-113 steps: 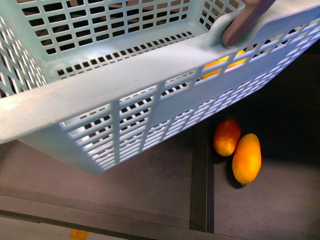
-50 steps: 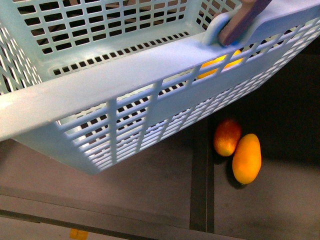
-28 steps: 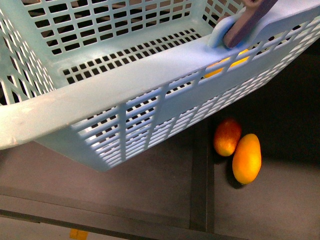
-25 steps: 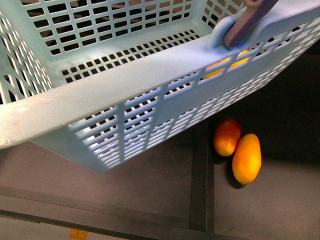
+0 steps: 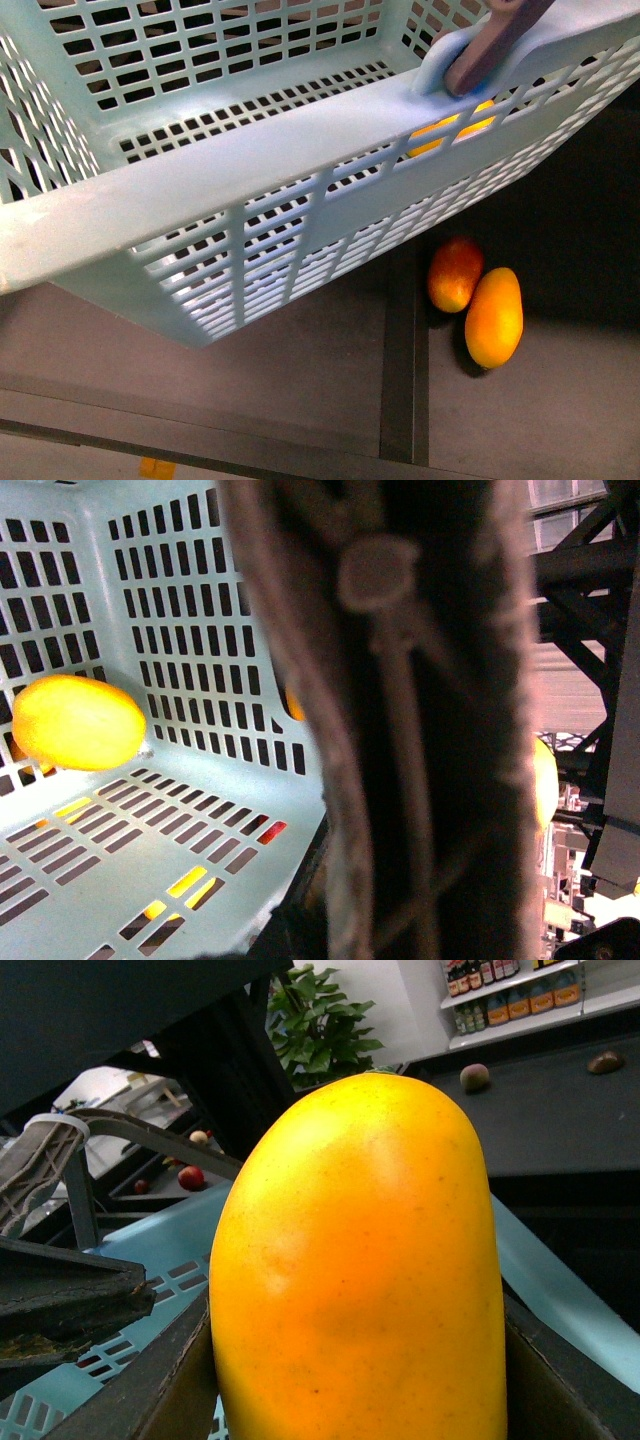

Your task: Pick lemon and mango into basket

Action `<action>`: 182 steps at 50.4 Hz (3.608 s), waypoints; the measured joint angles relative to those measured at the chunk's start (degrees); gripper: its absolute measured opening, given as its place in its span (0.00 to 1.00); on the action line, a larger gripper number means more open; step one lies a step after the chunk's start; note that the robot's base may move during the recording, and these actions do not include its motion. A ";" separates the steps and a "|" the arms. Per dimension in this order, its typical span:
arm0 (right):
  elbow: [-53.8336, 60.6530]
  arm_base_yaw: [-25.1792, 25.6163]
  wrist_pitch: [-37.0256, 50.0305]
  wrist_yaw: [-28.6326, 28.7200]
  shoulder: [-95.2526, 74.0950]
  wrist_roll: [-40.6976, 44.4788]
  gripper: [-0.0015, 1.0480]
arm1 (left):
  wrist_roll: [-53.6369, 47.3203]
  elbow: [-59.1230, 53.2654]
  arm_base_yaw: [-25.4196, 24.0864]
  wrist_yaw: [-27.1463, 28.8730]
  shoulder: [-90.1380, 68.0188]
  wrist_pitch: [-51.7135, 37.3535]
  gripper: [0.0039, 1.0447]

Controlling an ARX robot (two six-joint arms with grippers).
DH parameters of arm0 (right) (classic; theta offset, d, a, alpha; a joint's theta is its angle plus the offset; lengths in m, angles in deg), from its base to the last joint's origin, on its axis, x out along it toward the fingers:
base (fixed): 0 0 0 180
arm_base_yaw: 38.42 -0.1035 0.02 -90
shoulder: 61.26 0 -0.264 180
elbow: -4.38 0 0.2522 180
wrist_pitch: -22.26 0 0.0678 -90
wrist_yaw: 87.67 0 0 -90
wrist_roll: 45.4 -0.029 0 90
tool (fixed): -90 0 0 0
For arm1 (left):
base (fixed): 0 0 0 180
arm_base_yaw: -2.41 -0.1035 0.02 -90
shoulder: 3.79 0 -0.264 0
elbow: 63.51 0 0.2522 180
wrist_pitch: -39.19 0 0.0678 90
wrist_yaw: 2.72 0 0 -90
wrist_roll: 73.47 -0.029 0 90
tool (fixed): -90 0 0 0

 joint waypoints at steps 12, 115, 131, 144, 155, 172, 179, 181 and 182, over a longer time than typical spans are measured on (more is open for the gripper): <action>-1.14 -2.25 4.33 -3.15 -3.98 -1.77 0.60 | 0.00 0.00 0.00 0.02 -0.02 0.00 0.04; 22.25 15.17 -10.16 -8.35 29.11 20.55 0.17 | 0.11 0.00 -0.04 0.22 -0.02 0.02 0.04; 29.83 15.08 -10.73 -8.46 37.35 21.35 0.02 | 0.15 0.00 -0.02 0.07 -0.02 0.02 0.04; 33.00 15.08 -13.57 -8.46 43.39 21.35 0.02 | 0.15 0.00 -0.02 0.04 -0.02 0.02 0.04; 34.64 15.08 -16.57 -8.46 47.98 21.35 0.02 | 0.15 0.00 -0.02 0.02 -0.02 0.02 0.04; 36.48 15.08 -19.67 -8.48 54.51 21.35 0.02 | 0.17 0.00 -0.02 0.04 -0.02 0.02 0.04; 36.48 15.08 -22.56 -8.48 57.27 21.35 0.02 | 0.15 0.00 -0.02 0.04 -0.02 0.02 0.04; 36.48 15.08 -23.39 -8.48 58.14 21.35 0.02 | 0.15 0.00 -0.02 0.07 -0.02 0.02 0.04; 36.48 15.08 -23.69 -8.48 58.49 21.35 0.02 | 0.15 0.00 -0.02 0.04 -0.02 0.02 0.04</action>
